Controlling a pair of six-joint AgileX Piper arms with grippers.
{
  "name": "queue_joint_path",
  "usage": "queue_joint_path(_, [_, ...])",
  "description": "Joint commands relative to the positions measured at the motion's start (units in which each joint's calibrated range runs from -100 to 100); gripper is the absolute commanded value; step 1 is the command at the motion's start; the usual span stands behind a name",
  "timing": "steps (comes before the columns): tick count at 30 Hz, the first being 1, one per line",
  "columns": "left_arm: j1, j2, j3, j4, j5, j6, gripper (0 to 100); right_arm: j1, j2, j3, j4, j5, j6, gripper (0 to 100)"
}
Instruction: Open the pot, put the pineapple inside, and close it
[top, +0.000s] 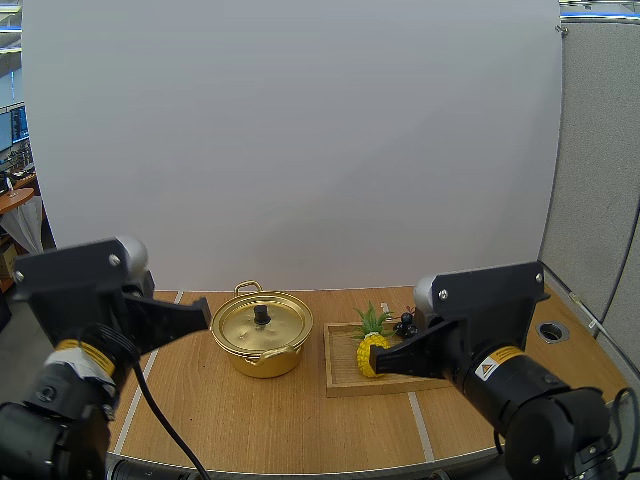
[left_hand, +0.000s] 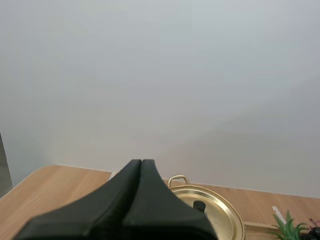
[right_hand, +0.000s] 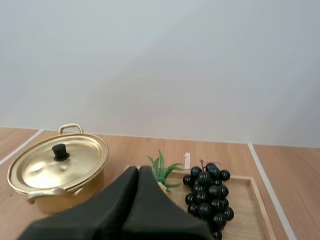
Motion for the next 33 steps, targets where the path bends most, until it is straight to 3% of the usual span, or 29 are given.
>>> queue_joint_path(1, [0.06, -0.13, -8.38, 0.61, 4.43, 0.15, 0, -0.17, -0.22, -6.98, -1.69, 2.40, -0.68, 0])
queue_joint_path(11, [0.06, 0.30, -8.77, 0.50, 3.69, 0.23, 0, -0.17, 0.16, -13.52, 0.10, 12.55, -0.14, 0])
queue_joint_path(18, [0.06, 13.78, -9.93, 0.50, 5.34, 2.39, 0, -0.17, 13.42, -14.50, 0.88, 16.42, -0.14, 0])
queue_joint_path(29, [0.06, 35.39, -17.98, 0.50, 6.06, 3.21, 0, -0.17, 36.55, -24.05, 0.88, 16.55, -0.14, 0])
queue_joint_path(33, [0.06, 39.96, -19.66, 0.50, 7.08, 3.21, 0, -0.17, 39.69, -24.43, 0.88, 17.07, -0.14, 46])
